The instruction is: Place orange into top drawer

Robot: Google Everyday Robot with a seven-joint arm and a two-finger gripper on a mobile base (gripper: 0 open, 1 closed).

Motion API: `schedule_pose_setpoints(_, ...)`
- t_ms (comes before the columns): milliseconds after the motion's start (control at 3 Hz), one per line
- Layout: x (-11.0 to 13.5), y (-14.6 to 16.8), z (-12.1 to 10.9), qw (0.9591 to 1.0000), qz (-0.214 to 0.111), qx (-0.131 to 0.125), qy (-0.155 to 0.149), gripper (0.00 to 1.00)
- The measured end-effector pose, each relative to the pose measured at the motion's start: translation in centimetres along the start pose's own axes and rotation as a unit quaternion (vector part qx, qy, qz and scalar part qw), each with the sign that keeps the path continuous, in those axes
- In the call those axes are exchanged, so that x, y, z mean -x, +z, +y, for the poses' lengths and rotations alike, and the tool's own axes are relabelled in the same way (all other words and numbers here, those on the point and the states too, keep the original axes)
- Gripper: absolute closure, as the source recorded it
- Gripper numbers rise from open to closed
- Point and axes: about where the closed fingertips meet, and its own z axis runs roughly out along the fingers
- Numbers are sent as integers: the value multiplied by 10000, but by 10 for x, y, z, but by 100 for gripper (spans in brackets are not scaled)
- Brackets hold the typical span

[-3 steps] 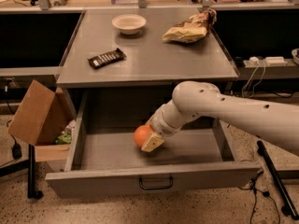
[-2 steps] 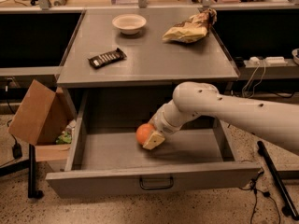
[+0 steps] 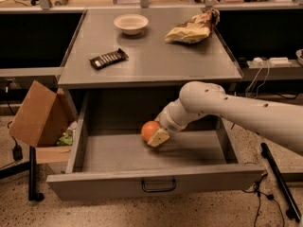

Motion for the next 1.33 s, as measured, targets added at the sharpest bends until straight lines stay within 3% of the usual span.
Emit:
schedule_pose_setpoints(667,-5,-20,-7,9994,-312,-116,101,15)
schedule_pose_setpoints(1000,-5,-41,-7,9967,-780,-211,113,0)
schedule_pose_setpoints(1333,-3,-51,-7,9943,-1038,-241,100,0)
